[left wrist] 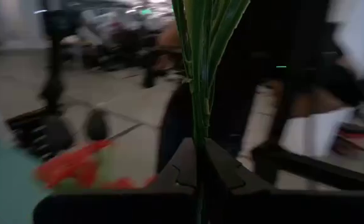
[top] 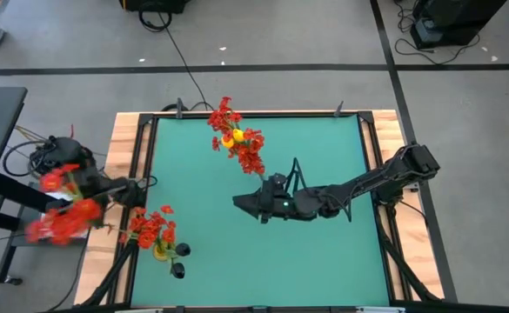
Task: Sort flowers into vase by color
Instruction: Put the red flowers into the yellow vase
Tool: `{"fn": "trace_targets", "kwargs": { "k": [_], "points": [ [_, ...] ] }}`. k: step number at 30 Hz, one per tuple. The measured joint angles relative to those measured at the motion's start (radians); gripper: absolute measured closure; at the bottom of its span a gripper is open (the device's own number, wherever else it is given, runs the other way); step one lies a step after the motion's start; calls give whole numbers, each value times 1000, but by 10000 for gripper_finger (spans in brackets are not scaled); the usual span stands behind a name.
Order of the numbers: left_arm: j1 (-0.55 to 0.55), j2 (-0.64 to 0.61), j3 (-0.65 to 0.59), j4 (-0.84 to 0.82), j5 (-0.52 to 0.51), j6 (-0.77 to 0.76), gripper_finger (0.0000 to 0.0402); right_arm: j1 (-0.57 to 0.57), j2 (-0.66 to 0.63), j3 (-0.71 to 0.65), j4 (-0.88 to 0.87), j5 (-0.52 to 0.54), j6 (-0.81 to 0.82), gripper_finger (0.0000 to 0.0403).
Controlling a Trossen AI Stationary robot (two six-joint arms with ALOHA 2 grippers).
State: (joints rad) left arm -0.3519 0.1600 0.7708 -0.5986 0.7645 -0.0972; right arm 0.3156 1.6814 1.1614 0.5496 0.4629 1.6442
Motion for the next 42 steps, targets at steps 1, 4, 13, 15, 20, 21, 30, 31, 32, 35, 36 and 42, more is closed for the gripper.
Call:
{"fn": "trace_targets", "kwargs": {
  "k": [1, 4, 13, 15, 20, 21, 30, 31, 32, 35, 36, 42],
  "points": [
    [0, 0, 0, 21, 38, -4, 393, 3, 0, 0, -4, 4, 8, 237],
    [0, 0, 0, 122, 123, -25, 393, 6, 0, 0, -11, 9, 26, 237],
    [0, 1, 0, 363, 148, -66, 393, 3, 0, 0, -39, 8, 37, 237],
    [0, 3, -15, 368, 148, -63, 393, 3, 0, 0, -40, 8, 36, 237],
    [0, 8, -134, 431, 113, -46, 393, 5, 0, 0, -66, 8, 31, 237],
    [0, 8, -173, 490, 104, -64, 393, 7, 0, 0, -72, 8, 30, 237],
    [-1, 8, -502, 910, 22, -281, 393, 26, 0, 0, -200, -73, 37, 237],
    [-3, 8, -522, 917, 12, -280, 393, 26, 0, 0, -217, -96, 37, 237],
    [-6, 8, -538, 921, 2, -273, 393, 26, 0, 0, -235, -120, 38, 237],
    [-8, 8, -556, 915, -21, -227, 393, 24, 1, 0, -275, -189, 49, 237],
    [-8, 8, -556, 917, -26, -214, 393, 24, 1, 0, -278, -203, 57, 237],
    [-8, 8, -527, 917, -37, -206, 393, 11, 1, 0, -306, -273, 62, 237]
  ]
}}
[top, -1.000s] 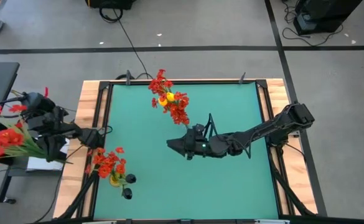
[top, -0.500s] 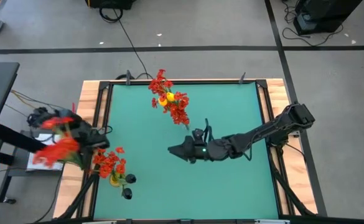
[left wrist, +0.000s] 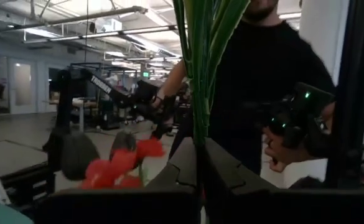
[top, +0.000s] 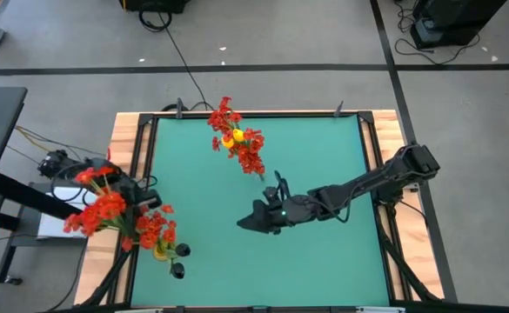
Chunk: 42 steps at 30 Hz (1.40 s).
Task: Sort flowers into vase by color
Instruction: Put the red flowers into the yellow vase
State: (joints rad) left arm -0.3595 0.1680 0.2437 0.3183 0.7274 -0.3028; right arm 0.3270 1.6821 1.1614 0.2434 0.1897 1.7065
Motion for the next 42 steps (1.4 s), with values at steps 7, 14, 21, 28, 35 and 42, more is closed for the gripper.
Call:
{"fn": "trace_targets", "kwargs": {
  "k": [7, 14, 21, 28, 35, 42],
  "points": [
    [0, 0, 206, -387, 33, -6, 393, -22, 0, 0, -36, -54, -16, 237],
    [0, 0, 516, -994, -383, 246, 393, -35, 0, 0, -39, -28, -55, 237],
    [0, -57, 581, -1071, -878, 120, 393, -35, 0, 0, -52, 43, -83, 237],
    [0, -139, 478, -1140, -1118, -69, 393, -35, 0, 0, -105, 99, -79, 237],
    [6, -143, 426, -1185, -1235, -275, 393, -33, 0, 0, -138, 98, -76, 237],
    [10, -142, 350, -1167, -1247, -359, 393, -33, 0, 0, -204, 97, -79, 237]
  ]
}}
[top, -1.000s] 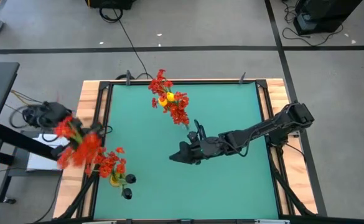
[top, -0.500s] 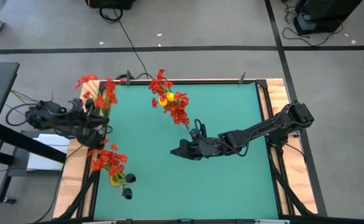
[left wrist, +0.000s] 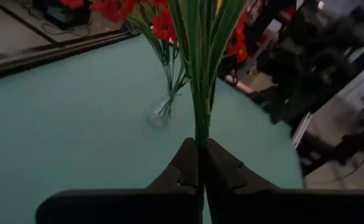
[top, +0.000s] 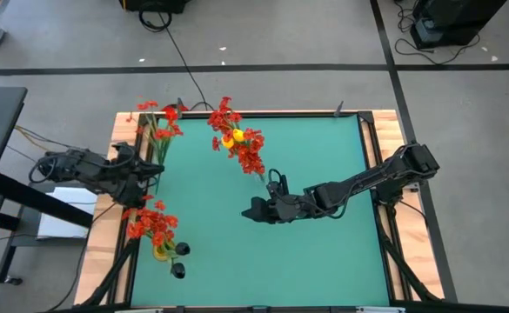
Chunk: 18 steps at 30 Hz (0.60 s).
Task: Sort flowers into vase by color
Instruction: Put the red flowers into the yellow vase
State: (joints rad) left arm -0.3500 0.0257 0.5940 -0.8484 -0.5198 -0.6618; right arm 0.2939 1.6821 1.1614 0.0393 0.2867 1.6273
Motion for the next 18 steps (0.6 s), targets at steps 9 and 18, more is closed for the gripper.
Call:
{"fn": "trace_targets", "kwargs": {
  "k": [9, 18],
  "points": [
    [0, 0, -143, 209, 31, -111, 393, 0, 0, 0, -51, -43, -30, 237],
    [-4, 0, -339, 558, 265, 64, 393, 12, 0, 0, -173, -143, -34, 237]
  ]
}}
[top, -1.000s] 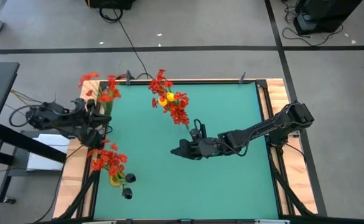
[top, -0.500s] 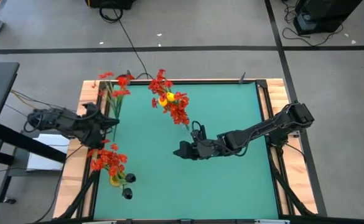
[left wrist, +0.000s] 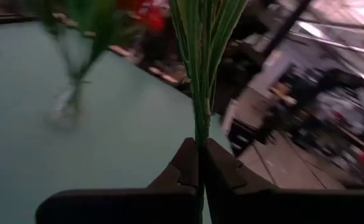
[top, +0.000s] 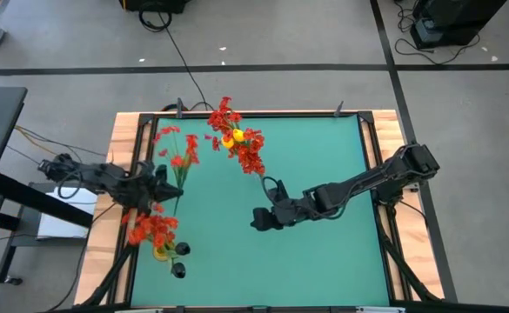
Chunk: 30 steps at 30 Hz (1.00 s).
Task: Sort flowers into vase by color
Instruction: Put the red flowers into the yellow vase
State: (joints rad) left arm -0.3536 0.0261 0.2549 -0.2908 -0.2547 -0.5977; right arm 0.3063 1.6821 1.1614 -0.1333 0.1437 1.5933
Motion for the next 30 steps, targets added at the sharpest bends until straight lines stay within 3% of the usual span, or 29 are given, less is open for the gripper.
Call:
{"fn": "trace_targets", "kwargs": {
  "k": [9, 23, 30],
  "points": [
    [-117, -1, -125, 260, 293, 116, 393, 43, 0, 0, -59, -35, 27, 237],
    [-346, -1, -166, 251, 306, 198, 393, 60, 0, 0, -60, -34, 81, 237],
    [-393, 0, -167, 238, 266, 256, 389, 60, 0, 0, -60, -34, 112, 237]
  ]
}}
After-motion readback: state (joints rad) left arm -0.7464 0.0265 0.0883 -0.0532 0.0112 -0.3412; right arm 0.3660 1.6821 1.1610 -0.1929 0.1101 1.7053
